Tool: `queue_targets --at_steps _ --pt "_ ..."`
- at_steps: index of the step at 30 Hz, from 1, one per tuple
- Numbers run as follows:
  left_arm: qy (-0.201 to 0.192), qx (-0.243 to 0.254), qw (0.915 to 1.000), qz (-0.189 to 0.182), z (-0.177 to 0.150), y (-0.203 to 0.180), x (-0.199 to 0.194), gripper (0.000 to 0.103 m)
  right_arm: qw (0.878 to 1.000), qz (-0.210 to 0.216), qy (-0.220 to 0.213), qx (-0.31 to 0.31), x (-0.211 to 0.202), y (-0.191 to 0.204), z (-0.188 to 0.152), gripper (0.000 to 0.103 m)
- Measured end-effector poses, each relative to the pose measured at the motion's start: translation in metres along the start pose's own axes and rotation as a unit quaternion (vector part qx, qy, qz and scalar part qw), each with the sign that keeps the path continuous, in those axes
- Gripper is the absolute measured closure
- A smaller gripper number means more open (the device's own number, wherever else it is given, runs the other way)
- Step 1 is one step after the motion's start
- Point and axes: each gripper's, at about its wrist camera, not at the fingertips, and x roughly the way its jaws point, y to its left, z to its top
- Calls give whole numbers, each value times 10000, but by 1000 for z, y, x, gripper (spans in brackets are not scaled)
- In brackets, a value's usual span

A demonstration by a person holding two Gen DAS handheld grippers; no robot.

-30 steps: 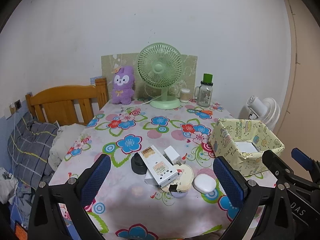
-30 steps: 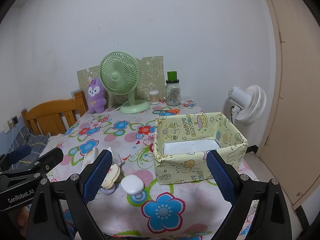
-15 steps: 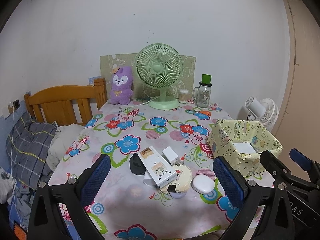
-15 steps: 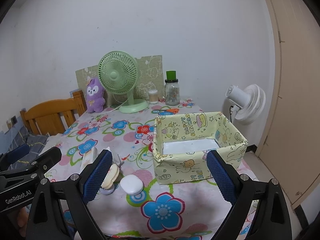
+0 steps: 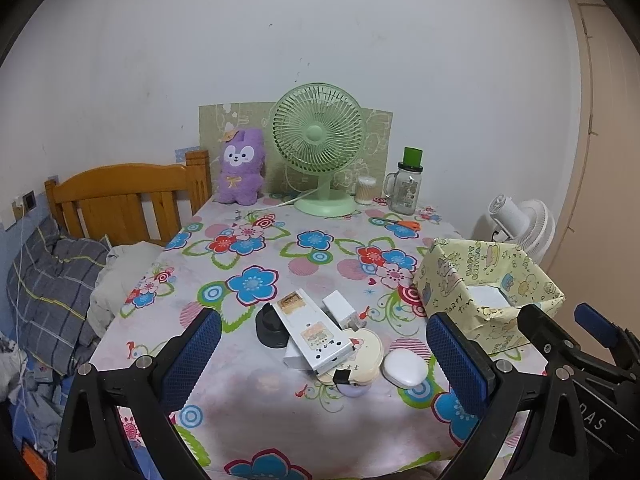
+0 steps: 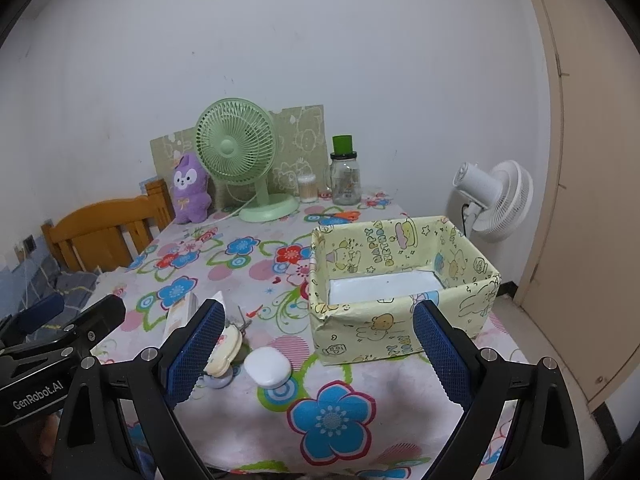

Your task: Organize rigid objects

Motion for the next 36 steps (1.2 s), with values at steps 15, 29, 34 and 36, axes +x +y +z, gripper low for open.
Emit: queue_targets --at_steps 15,29,34,36 --pt "38 -39 9999 91 -1 7 4 0 9999 99 12 -66 2 4 -3 6" --pt "59 15 9998 194 -4 10 9 0 9999 45 -107 -83 2 6 -2 0" --pt "82 57 9998 193 -5 7 11 0 9999 35 -78 -52 4 7 -1 0" --pt "94 52 9997 199 -5 7 12 0 10000 36 -72 -49 4 8 -2 0"
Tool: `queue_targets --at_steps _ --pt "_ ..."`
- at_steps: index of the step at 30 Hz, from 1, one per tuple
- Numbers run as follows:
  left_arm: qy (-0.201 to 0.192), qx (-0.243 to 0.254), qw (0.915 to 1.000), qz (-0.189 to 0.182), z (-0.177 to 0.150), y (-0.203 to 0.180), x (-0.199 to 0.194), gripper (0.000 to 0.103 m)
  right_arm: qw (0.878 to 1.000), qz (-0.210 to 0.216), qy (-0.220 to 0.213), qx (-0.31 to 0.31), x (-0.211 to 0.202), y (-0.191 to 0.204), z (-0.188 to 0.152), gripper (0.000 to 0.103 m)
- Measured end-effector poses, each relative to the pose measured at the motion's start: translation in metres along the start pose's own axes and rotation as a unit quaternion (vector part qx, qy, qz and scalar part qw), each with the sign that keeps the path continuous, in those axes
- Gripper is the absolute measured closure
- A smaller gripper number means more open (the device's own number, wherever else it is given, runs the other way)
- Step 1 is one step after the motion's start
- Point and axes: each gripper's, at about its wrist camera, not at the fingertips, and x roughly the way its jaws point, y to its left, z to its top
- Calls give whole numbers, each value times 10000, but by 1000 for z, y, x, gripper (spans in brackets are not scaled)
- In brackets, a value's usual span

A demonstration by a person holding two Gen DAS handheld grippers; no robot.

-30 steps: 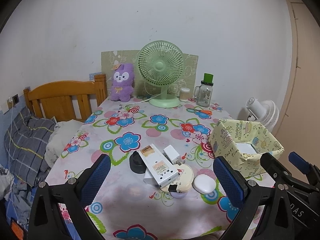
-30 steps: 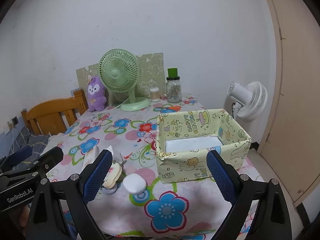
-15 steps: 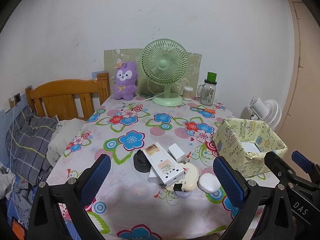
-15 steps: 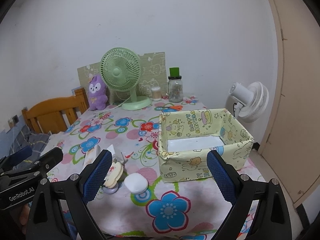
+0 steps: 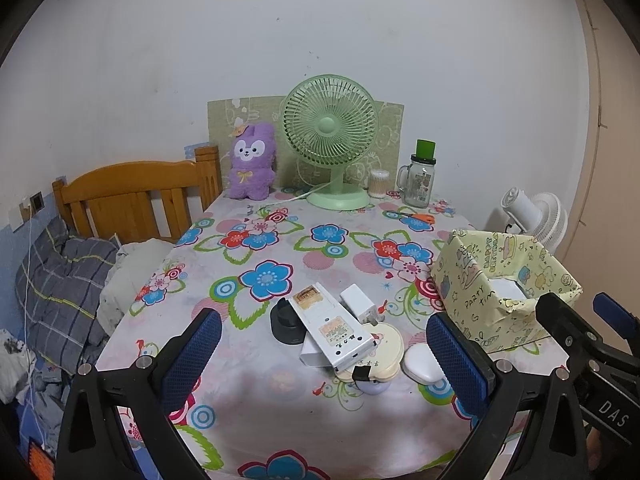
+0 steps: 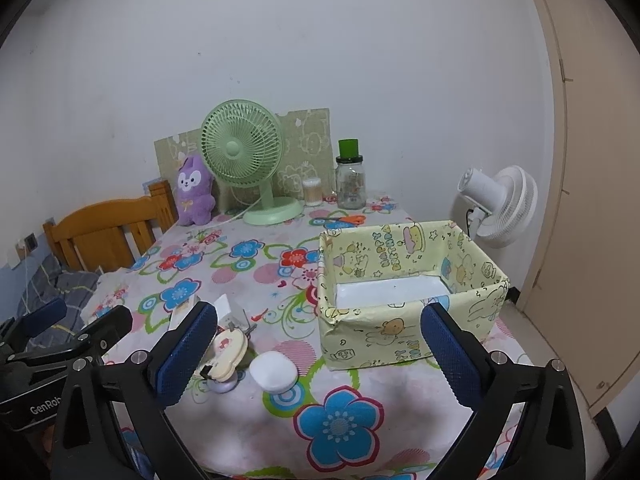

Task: Organize rigid objects
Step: 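Grasp the white remote with the left gripper while the right grasps the white block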

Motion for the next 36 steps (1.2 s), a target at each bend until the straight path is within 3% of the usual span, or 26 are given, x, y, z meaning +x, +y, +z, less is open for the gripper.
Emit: queue_targets --at_steps 36 --pt "577 -7 9982 135 -21 18 60 0 9995 -46 298 -127 53 25 -17 0"
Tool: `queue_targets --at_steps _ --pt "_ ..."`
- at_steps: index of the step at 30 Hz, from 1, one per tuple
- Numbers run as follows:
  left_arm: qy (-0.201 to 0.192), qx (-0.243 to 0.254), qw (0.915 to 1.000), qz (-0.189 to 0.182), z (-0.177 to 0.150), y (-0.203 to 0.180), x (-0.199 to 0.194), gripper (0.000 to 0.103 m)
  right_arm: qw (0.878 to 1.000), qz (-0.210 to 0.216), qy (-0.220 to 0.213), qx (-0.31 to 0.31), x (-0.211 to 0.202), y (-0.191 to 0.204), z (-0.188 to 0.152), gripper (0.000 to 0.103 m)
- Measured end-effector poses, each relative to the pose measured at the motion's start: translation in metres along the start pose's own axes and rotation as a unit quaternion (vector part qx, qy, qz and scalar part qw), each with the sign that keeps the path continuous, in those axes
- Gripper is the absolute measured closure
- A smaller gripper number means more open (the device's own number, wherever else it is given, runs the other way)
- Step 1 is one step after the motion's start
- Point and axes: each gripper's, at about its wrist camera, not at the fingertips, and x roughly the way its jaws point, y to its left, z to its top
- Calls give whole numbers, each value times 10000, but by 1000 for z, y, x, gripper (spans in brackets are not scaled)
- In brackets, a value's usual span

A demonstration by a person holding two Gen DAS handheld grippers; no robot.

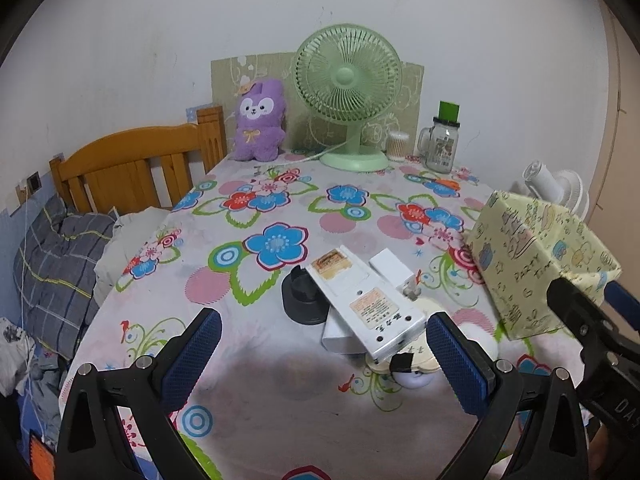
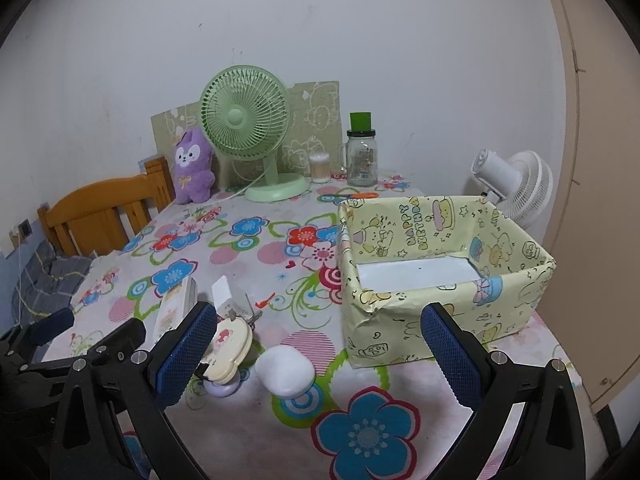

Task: Organize rigid objects
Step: 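Grasp the white remote with the left gripper while the right grasps the white block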

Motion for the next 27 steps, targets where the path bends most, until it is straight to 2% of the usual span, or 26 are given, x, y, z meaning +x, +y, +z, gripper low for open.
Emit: queue_targets --at_steps 10,22,27 --pt "322 33 9995 -45 -4 3 28 0 9997 16 205 -124 21 10 -6 0" --pt "429 211 9984 -317 7 -14 40 0 9993 -109 297 -198 31 10 6 1" --pt "593 307 9976 -199 16 -20 50 0 9988 -85 333 -337 35 17 15 4"
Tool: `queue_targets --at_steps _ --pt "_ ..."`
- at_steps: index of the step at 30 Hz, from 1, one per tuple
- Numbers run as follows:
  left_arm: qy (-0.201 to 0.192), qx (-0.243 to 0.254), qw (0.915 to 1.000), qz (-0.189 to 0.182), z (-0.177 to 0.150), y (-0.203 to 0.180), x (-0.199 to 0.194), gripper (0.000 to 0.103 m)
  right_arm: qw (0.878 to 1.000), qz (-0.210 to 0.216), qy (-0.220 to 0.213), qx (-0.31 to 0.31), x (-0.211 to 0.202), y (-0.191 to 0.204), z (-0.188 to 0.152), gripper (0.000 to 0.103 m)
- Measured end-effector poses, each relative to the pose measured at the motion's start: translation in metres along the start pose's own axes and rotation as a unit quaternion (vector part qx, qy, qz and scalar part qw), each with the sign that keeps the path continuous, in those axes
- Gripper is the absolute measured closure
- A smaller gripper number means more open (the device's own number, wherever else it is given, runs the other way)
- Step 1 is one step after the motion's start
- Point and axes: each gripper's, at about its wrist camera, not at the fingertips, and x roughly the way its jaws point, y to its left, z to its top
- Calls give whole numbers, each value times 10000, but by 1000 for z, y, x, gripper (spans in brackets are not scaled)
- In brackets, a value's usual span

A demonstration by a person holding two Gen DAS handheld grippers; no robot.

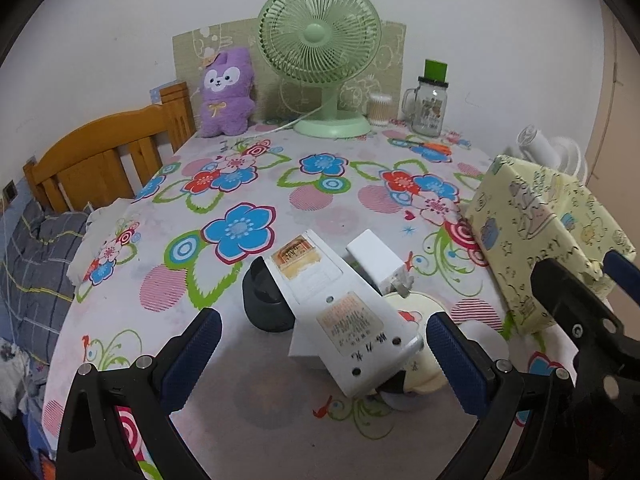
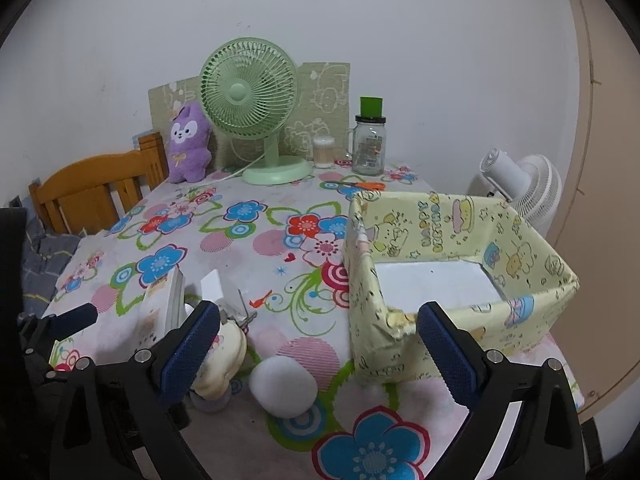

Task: Organize rigid objects
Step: 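Grasp the white remote with the left gripper while the right grasps the white block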

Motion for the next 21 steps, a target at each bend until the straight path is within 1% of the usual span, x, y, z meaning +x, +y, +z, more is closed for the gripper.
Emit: queue_targets --at_steps 4,8,9,11,13,17,18,19,21 --pt "112 -1 9999 59 7 2 9 0 10000 91 27 -1 7 8 9 6" --pt "305 -107 9992 -236 11 11 19 2 9995 233 207 -21 22 19 17 9" --pt "338 -127 9989 -299 12 12 21 4 9994 259 235 -30 25 21 17 10" --pt "369 -127 9988 -299 15 15 24 11 9989 309 334 -69 33 27 20 11" --pt "408 -131 9988 -238 17 18 27 21 9983 376 440 -96 42 32 23 11" --pt "608 -338 9968 -395 20 31 38 29 9971 443 605 -162 60 40 27 12" --pt "671 -366 9962 -414 20 32 42 34 9966 446 675 -181 66 43 27 12" --pt "686 -389 9960 -427 20 33 44 36 9962 447 722 -173 70 44 27 12" --pt "699 -384 9957 -473 21 33 47 38 9968 360 669 -236 75 47 29 12"
